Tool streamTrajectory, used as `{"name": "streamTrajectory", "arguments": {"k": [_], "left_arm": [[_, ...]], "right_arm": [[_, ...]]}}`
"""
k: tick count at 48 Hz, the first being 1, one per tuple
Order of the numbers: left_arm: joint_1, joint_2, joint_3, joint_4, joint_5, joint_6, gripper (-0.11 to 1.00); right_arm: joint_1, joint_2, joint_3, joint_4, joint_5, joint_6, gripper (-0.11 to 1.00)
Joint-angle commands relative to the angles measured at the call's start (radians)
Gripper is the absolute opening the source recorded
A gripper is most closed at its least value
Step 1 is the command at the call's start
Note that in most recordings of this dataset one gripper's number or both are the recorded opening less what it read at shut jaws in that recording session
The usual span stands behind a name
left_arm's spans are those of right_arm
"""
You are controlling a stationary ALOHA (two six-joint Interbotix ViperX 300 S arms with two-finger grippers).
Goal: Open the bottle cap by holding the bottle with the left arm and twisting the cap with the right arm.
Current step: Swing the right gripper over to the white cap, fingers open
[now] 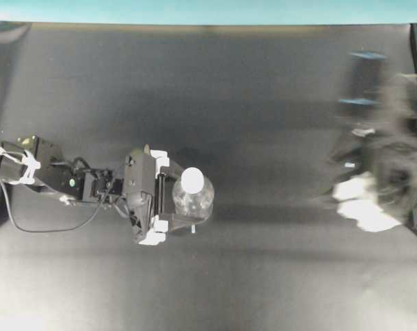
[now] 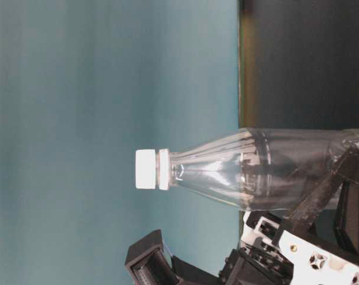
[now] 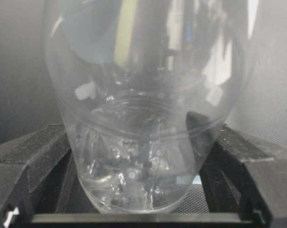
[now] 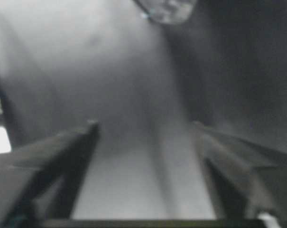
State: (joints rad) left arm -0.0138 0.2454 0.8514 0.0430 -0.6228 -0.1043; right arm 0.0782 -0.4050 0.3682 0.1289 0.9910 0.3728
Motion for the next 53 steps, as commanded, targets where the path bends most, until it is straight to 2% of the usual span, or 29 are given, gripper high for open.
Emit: {"name": "streamTrajectory", "arguments": {"k": [1,12,20,27,34,53], "left_arm": [[-0.005,-0.005,-0.005,0.003,0.0,0.0,0.83],[-0.005,-0.003,-0.005,0.002,-0.002,0.0,0.83],[-0.005,-0.003,-0.005,0.002,-0.002,0.0,0.83],[-0.005,-0.002,-0.012,0.003,-0.002,0.0,0.83],[-0.006,-0.002,-0.012,0.002,-0.002,-0.003,0.83],[-0.012,0.003,-0.014,0.002,0.0,-0.005,0.83]], "right_arm": [[-0.014,0.094,-0.121,0.003,0.049,0.041,0.83],[-0.054,0.342,-0.436,0.006,0.249,0.233,0.81],[-0.063,0.486,-0.637,0.006,0.357,0.253,0.81],[-0.06,0.583,-0.753,0.015,0.39,0.259,0.81],[-0.057,0.657,-0.799,0.026,0.413,0.262,0.81],[-0.052,0.699,-0.755,0.028,0.414,0.256,0.81]]}}
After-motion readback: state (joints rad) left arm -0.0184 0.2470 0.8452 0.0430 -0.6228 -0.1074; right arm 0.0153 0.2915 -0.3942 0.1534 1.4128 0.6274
